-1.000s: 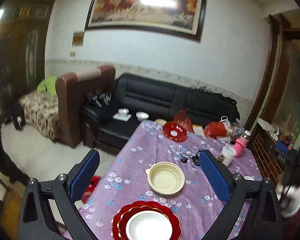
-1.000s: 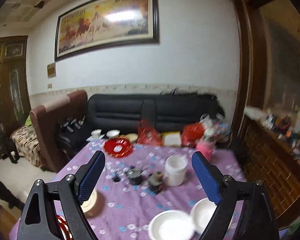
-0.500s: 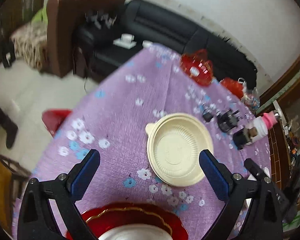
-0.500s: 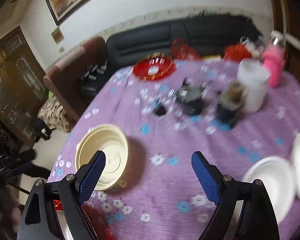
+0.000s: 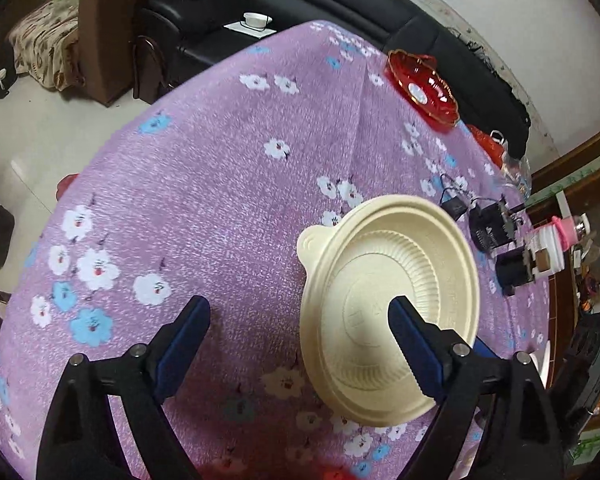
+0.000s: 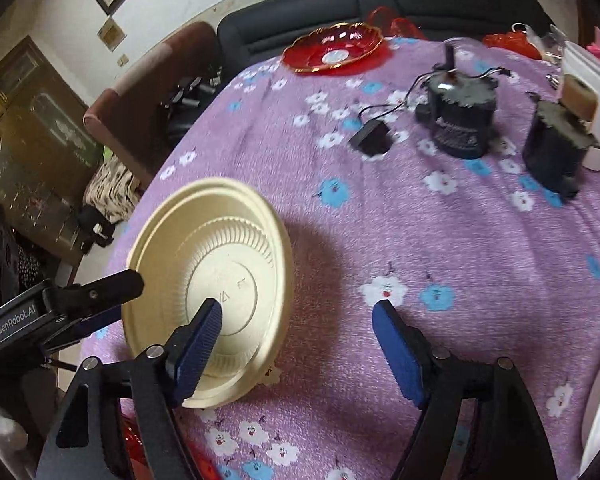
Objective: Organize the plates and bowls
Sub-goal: 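Grasp the beige bowl's rim with the right tool and lift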
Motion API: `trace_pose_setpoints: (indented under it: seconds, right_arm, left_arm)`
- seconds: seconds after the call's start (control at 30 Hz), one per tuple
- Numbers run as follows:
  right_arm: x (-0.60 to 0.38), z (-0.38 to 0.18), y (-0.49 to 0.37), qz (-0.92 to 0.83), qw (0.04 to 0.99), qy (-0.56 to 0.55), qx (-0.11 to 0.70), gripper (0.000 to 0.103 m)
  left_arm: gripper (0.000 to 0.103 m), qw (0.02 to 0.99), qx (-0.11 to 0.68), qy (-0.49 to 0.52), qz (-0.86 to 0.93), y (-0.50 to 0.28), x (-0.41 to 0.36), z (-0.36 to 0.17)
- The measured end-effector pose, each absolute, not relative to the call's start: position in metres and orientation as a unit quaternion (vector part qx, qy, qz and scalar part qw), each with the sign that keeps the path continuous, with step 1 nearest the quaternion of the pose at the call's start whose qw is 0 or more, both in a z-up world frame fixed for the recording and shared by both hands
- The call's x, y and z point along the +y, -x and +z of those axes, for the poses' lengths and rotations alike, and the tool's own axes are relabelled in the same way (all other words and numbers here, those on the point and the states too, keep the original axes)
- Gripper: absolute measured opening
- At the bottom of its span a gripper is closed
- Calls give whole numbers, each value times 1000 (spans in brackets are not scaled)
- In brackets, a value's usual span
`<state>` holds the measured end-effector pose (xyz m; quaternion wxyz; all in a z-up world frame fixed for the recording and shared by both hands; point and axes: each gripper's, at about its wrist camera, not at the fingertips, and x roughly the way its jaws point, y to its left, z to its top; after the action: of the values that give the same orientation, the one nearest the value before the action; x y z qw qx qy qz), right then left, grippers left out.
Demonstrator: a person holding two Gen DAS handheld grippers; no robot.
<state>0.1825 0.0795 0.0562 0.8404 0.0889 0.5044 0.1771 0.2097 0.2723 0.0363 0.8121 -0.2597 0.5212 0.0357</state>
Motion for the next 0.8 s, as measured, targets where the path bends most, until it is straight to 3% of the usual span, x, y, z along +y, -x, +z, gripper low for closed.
trace_pose_setpoints:
  seconds: [0.1,0.17,0.33,0.47,0.8]
  right_arm:
    - [81,49,-185,172,838,-89,510,78]
    - [81,48,-186,169,839,-87,510,75]
    - [87,49,-186,175,835,-90,514,46]
    - [91,49,-185,185,825,-99,524,22]
    - [92,97,-153,199,853,-71,477,21]
  left_arm:
    - [82,809,530,252,32,-215,268,32]
    - [65,805,539,247,24,-219,264,29]
    - [36,799,554,234,3,-222,251,26]
    - [33,800,556,224,-8,-219,238,30]
    - [33,826,525,206,-7,-186,230,72]
